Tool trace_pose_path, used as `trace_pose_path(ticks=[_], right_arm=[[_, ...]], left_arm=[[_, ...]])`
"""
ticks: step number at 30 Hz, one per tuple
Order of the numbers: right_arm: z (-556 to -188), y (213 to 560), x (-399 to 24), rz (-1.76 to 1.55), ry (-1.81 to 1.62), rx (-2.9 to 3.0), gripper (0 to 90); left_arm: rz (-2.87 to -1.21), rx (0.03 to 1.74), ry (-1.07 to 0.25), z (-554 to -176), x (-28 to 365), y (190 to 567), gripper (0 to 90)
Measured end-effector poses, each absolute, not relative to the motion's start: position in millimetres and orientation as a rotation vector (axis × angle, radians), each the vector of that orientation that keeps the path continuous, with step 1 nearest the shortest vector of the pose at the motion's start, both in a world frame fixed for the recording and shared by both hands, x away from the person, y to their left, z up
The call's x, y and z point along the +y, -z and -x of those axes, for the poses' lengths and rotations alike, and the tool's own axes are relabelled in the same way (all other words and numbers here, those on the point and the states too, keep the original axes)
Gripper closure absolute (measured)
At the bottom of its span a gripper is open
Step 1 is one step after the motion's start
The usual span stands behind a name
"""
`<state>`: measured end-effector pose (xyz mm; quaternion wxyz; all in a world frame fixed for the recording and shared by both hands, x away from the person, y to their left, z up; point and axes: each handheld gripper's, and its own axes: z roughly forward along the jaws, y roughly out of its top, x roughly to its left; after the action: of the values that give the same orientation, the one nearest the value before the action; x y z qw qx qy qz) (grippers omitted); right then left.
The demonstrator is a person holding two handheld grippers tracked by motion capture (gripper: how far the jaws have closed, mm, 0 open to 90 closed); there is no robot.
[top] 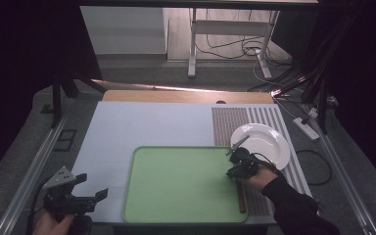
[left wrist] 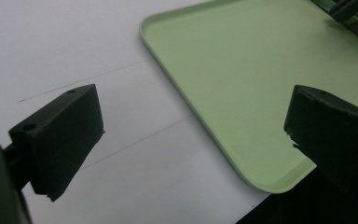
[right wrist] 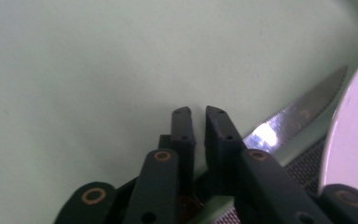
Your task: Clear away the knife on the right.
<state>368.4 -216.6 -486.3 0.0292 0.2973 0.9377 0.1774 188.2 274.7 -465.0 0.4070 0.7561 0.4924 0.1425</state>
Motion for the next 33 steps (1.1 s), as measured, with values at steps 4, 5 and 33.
trace_pose_path(ticks=[4,5,33], right_arm=[[-366.1,482.6,-213.7,-0.911,-0.592,2.873,73.8],[-365.2,481.8,-212.9,-0.894,-0.614,2.878,71.7],[-353.8,458.3,-207.5,-0.852,-0.834,2.749,22.5]], left_arm=[[-1.907,1.239,-0.36,-188.1,274.7,465.0,4.0],[-1.907,1.239,-0.359,-188.1,274.7,465.0,4.0],[-1.902,1.24,-0.355,-188.2,275.2,465.1,4.5]])
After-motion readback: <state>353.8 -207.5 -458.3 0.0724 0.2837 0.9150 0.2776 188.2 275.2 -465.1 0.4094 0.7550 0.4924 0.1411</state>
